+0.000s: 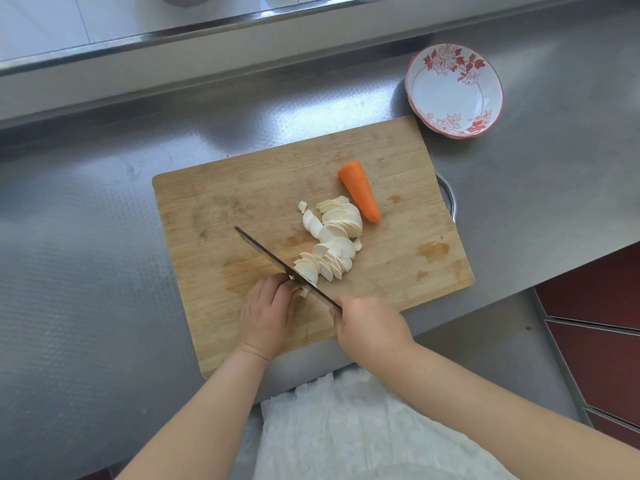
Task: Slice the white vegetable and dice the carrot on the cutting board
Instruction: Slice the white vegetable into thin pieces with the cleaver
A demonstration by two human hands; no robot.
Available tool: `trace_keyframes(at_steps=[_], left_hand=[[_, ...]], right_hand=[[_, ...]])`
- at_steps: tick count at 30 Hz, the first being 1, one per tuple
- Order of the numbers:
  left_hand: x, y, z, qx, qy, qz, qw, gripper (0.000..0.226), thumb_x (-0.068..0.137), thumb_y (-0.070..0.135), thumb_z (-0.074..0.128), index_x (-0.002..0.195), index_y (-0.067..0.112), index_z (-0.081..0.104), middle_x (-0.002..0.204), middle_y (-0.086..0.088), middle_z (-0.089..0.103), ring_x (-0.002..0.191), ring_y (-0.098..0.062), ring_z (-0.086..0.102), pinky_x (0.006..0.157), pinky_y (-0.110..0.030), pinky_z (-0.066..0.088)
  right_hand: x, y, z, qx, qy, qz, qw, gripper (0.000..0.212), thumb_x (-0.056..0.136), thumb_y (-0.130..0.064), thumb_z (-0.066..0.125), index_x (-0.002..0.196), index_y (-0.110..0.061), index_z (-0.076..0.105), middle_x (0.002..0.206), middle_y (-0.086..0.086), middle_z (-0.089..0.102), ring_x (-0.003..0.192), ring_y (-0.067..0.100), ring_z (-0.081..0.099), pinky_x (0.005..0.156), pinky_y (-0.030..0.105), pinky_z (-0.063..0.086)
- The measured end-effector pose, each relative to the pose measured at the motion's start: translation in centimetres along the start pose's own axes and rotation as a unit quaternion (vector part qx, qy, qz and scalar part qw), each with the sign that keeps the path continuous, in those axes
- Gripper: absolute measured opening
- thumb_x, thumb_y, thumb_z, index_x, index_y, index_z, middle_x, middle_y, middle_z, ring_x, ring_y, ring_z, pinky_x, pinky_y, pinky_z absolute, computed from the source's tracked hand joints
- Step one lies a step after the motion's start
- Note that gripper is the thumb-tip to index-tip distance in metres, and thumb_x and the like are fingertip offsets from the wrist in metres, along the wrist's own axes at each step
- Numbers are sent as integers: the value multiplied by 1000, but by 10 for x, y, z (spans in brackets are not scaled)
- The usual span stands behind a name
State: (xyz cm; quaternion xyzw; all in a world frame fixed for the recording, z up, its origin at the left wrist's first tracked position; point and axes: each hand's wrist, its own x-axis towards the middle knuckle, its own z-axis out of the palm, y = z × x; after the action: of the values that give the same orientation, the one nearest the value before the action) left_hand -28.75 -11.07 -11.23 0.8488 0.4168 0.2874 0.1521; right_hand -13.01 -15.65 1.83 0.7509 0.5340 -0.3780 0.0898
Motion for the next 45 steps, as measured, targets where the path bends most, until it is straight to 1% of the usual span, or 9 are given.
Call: trace_keyframes(at_steps=[6, 9, 13, 16, 22, 30, 38, 42, 45], left_hand=[[-1, 0, -1, 14, -19, -16, 1000, 20, 92, 15, 55, 89, -1, 68, 92, -15, 64, 77, -28, 53, 64, -37, 46], [1, 1, -2, 5, -15, -18, 1000, 21, 93, 16, 54, 88, 0, 67, 90, -15, 63, 76, -26, 50, 61, -37, 45], [1, 2, -4, -6, -16, -27, 999, 14, 92, 18, 58, 91, 5, 62, 91, -13, 62, 79, -25, 51, 66, -34, 44], [1, 3, -6, -4, -14, -39, 999, 19, 91, 20, 59, 87, 3, 65, 91, -13, 60, 82, -23, 51, 70, -29, 43], [0, 2, -3, -26, 9, -27, 999, 7, 91, 13, 57, 95, 7, 56, 90, -16, 61, 79, -26, 52, 68, -32, 43], [-3, 0, -1, -16, -2, -33, 999, 9, 90, 4, 53, 92, 1, 61, 93, -17, 61, 81, -28, 54, 67, -35, 46], [-2, 0, -1, -5, -9, -38, 999, 18, 91, 7, 52, 88, -4, 67, 92, -17, 63, 81, -27, 53, 66, -37, 47], [-2, 0, -1, -4, -15, -42, 999, 17, 90, 5, 53, 89, -4, 67, 91, -18, 63, 79, -28, 52, 63, -38, 47], [-2, 0, -2, -3, -13, -40, 999, 21, 93, 8, 51, 88, -5, 67, 91, -18, 63, 78, -29, 53, 62, -37, 47]], right_hand=[[13, -7, 2, -8, -24, 29, 999, 17, 97, -20, 42, 99, -18, 60, 84, 5, 59, 80, 27, 58, 59, 30, 39], [21, -13, 6, -10, -26, 35, 999, 16, 96, -19, 45, 101, -16, 59, 93, 6, 63, 88, 28, 61, 62, 30, 40], [26, -5, 5, 59, -30, 44, 997, 23, 97, -33, 45, 104, -18, 61, 88, 4, 63, 84, 26, 61, 65, 30, 45], [27, 3, 1, 127, -29, 54, 990, 21, 96, -35, 48, 100, -20, 62, 82, 3, 62, 81, 25, 60, 66, 32, 48], [9, 8, 3, 50, -1, 4, 999, 21, 99, -31, 43, 102, -21, 61, 81, 4, 62, 74, 23, 55, 59, 29, 42], [-6, 8, -3, 14, -7, -8, 1000, 22, 100, -30, 39, 101, -21, 59, 85, 4, 64, 72, 24, 54, 57, 30, 39], [3, 0, -1, -3, -32, 20, 999, 23, 100, -28, 39, 100, -17, 59, 88, 6, 63, 74, 25, 54, 58, 31, 39], [13, -9, 3, 10, -45, 44, 998, 15, 97, -21, 44, 97, -17, 59, 91, 5, 62, 76, 25, 55, 59, 30, 41], [18, -12, 4, 34, -47, 55, 997, 19, 98, -27, 45, 100, -17, 60, 86, 3, 58, 75, 24, 52, 62, 30, 43]])
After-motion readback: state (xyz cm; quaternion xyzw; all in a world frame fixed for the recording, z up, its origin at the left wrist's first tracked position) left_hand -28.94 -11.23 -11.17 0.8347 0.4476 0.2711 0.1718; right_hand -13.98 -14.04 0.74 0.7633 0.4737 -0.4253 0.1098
